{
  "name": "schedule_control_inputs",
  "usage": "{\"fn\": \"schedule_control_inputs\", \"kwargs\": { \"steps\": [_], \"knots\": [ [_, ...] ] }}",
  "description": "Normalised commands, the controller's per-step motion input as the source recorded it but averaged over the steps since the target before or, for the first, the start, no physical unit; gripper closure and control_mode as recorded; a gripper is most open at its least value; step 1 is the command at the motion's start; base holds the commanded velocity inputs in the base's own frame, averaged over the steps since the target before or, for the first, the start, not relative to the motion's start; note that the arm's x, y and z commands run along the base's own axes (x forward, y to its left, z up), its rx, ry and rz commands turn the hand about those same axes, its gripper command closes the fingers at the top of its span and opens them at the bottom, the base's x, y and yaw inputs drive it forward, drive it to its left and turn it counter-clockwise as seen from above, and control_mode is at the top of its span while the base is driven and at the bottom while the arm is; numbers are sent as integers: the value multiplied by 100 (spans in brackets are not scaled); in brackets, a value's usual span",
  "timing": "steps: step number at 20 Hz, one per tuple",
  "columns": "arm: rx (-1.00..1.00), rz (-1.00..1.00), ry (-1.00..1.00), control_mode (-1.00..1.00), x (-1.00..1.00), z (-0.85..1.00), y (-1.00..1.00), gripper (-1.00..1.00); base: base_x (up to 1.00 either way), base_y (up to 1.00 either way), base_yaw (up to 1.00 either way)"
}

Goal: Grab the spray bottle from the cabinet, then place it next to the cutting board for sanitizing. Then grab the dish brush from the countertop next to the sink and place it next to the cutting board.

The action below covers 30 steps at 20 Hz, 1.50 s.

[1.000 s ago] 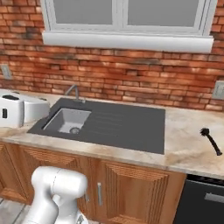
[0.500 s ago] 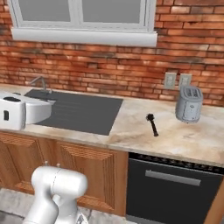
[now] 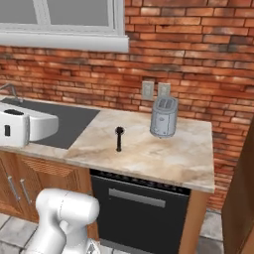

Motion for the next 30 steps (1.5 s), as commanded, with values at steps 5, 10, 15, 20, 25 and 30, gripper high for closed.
{"fn": "schedule_control_inputs", "kwargs": {
  "steps": [5, 10, 15, 20, 25, 30],
  "knots": [
    [0, 0, 0, 100, 0, 0, 0, -100, 81, -23, 8],
    [0, 0, 0, 100, 0, 0, 0, -100, 100, 3, 2],
    [0, 0, 0, 100, 0, 0, 0, -100, 100, 39, -14],
    [0, 0, 0, 100, 0, 0, 0, -100, 83, 12, -33],
    [0, 0, 0, 100, 0, 0, 0, -100, 62, 1, -8],
    [1, 4, 22, -100, 31, -26, -3, -100, 12, 0, 0]
  ]
}}
